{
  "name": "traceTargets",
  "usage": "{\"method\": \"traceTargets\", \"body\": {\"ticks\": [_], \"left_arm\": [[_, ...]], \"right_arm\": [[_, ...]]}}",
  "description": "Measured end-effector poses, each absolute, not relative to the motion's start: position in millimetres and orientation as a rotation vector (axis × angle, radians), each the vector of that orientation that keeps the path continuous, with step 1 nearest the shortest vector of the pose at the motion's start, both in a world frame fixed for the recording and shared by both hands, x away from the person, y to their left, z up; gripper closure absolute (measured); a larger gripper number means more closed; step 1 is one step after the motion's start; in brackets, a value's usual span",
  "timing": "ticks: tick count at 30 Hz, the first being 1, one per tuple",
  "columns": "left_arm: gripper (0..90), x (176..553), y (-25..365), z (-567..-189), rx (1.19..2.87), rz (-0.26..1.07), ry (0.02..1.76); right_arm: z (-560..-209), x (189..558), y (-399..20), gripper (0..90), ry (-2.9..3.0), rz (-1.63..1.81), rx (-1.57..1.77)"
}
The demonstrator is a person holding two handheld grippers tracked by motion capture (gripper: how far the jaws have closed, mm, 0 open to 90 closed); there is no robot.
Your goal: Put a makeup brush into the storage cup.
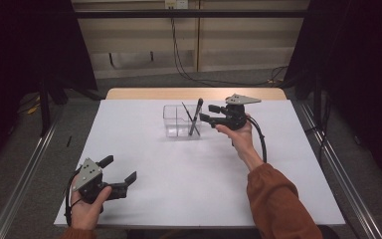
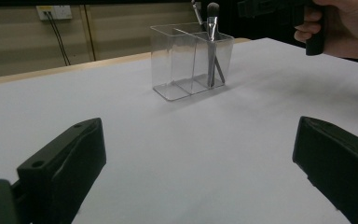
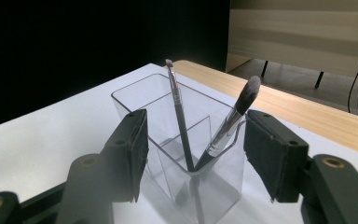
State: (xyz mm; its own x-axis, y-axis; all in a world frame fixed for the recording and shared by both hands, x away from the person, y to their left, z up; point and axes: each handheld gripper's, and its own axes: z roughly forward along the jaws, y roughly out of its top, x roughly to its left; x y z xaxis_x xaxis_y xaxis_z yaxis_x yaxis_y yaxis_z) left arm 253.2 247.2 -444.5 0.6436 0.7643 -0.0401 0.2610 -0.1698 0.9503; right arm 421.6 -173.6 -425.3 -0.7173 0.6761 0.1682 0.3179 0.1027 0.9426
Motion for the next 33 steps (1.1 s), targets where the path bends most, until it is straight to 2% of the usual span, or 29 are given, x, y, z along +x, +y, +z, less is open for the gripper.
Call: {"method": "traceTargets", "body": {"ticks": [4,16,23,28,30,33], "left_arm": [[2.6,252.0,247.2,-444.2,1.723,0.561,0.844],[2.6,254.3,246.8,-444.2,1.727,0.568,0.851],[2.6,252.5,249.8,-445.4,1.723,0.572,0.867],[2.6,251.3,250.3,-444.9,1.724,0.573,0.865],[2.6,250.7,250.5,-444.5,1.716,0.575,0.867],[2.6,250.5,252.8,-443.9,1.702,0.578,0.871]], "right_arm": [[-423.3,417.0,-177.8,31.5,2.08,1.644,0.978],[-424.2,406.0,-186.6,15.8,2.075,1.662,1.021],[-424.0,398.7,-198.1,0.8,2.065,1.654,1.043],[-422.4,392.8,-206.3,0.9,2.05,1.656,1.046],[-421.6,389.8,-208.3,3.7,2.033,1.604,1.07],[-423.0,384.8,-213.1,1.3,2.039,1.584,1.039]]}}
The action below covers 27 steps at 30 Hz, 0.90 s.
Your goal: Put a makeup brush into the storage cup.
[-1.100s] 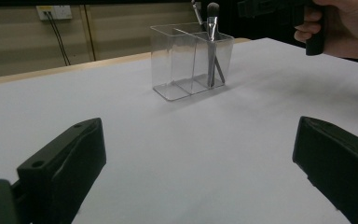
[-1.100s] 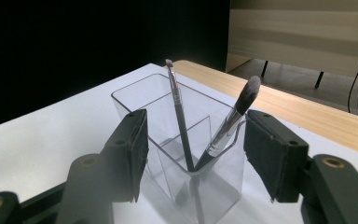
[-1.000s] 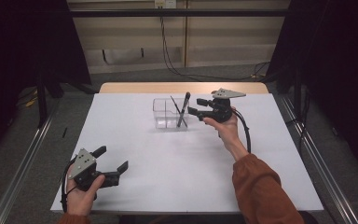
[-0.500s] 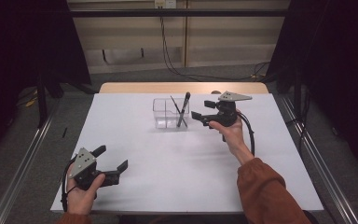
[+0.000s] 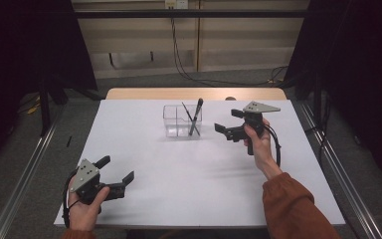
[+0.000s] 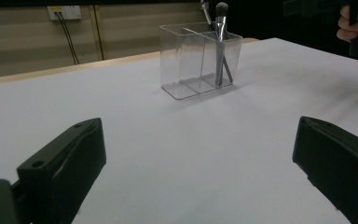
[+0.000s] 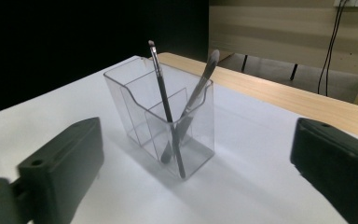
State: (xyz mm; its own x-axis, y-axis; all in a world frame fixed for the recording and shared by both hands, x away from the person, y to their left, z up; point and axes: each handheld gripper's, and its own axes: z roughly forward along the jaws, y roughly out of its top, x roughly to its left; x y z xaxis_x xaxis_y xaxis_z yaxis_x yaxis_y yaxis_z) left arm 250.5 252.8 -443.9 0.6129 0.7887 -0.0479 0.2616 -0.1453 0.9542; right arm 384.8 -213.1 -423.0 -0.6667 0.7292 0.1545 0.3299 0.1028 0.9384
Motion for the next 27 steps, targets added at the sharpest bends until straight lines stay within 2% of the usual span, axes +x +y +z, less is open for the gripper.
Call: {"method": "traceTargets", "body": {"ticks": [27], "left_arm": [[2.5,244.7,254.6,-442.2,1.661,0.572,0.86]], "right_arm": [[-428.5,324.0,-256.0,1.8,1.979,1.533,1.096]]}}
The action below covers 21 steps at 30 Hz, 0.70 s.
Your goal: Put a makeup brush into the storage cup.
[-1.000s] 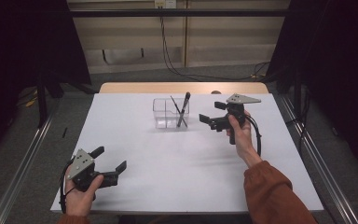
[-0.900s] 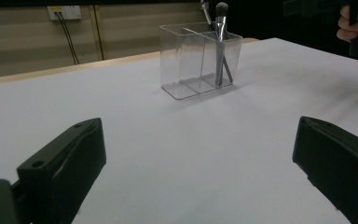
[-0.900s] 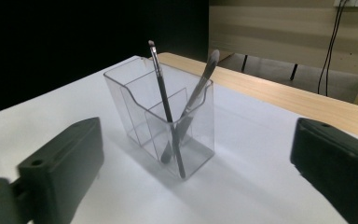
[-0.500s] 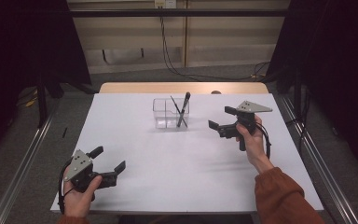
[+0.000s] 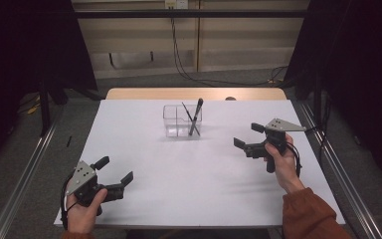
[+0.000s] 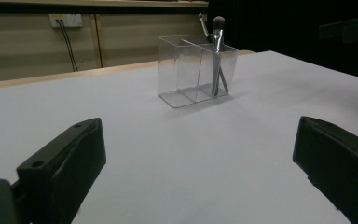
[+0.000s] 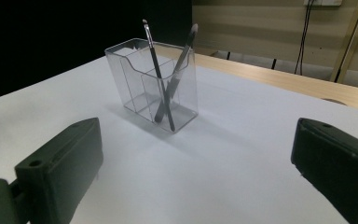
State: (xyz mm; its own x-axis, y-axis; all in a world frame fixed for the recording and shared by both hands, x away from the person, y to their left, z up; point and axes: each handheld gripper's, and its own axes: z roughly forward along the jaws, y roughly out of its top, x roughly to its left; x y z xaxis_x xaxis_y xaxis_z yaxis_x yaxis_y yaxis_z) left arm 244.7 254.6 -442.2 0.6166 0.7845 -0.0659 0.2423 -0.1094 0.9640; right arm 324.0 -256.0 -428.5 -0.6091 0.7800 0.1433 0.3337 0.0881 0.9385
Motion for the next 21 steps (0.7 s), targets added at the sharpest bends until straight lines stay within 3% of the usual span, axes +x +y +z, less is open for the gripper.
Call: {"method": "traceTargets", "body": {"ticks": [21], "left_arm": [[2.6,237.7,254.6,-440.8,1.657,0.589,0.891]], "right_arm": [[-432.2,271.8,-285.1,1.4,1.845,1.5,1.136]]}}
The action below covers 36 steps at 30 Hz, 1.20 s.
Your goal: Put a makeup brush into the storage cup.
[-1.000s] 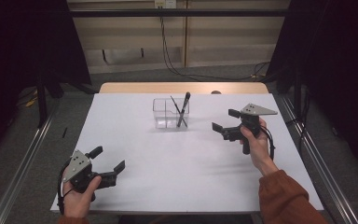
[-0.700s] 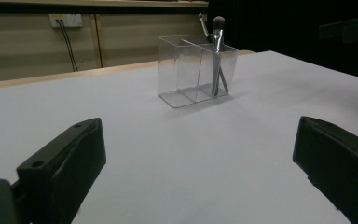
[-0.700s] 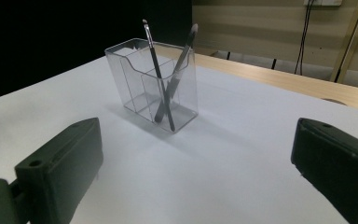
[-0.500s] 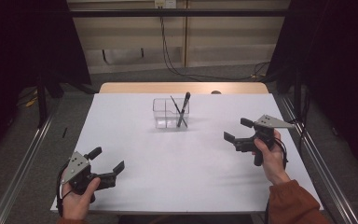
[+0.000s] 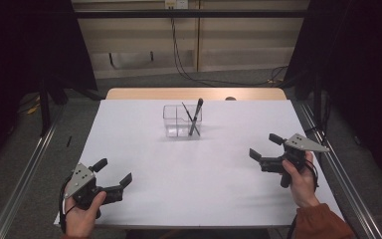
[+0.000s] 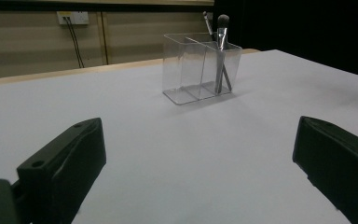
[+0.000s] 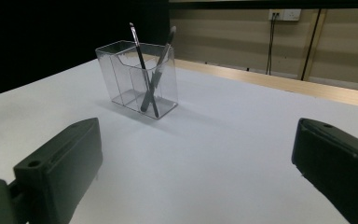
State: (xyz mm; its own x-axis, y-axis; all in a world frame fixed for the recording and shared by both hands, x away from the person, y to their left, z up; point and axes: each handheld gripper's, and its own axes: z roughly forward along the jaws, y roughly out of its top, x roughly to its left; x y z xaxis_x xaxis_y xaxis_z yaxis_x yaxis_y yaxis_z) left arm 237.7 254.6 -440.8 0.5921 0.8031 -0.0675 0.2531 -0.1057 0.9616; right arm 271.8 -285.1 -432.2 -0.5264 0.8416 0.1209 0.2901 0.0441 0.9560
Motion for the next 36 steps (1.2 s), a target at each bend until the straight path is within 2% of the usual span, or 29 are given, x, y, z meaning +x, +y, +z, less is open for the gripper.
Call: {"method": "traceTargets", "body": {"ticks": [23,36], "left_arm": [[2.6,232.7,255.3,-443.1,1.673,0.592,0.906],[2.6,233.1,255.5,-443.0,1.677,0.592,0.91]], "right_arm": [[-447.3,220.9,-312.5,1.1,1.806,1.442,1.183],[-451.0,222.7,-312.5,2.0,1.834,1.426,1.187]]}}
